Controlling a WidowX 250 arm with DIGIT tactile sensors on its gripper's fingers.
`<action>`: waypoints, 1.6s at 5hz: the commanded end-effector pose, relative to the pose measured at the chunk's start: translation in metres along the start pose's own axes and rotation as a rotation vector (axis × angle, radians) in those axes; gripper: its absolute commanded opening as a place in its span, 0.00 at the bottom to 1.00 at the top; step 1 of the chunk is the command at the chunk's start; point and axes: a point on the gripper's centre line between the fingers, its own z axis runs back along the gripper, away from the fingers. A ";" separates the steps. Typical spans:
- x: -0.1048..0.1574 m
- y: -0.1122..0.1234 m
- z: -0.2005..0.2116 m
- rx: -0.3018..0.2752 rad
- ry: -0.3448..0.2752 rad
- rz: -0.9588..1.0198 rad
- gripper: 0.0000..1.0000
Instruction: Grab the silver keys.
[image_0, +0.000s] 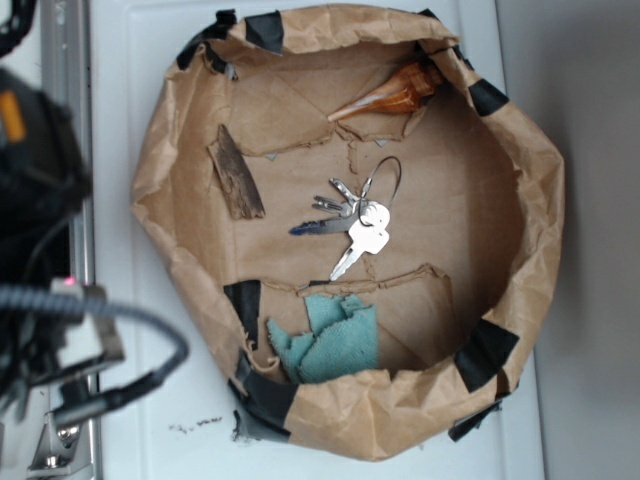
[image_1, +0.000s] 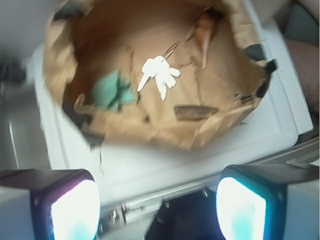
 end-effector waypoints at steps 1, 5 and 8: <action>0.019 0.016 -0.015 -0.034 -0.090 0.191 1.00; 0.019 0.016 -0.015 -0.034 -0.090 0.191 1.00; 0.073 0.021 -0.071 -0.029 -0.235 0.381 1.00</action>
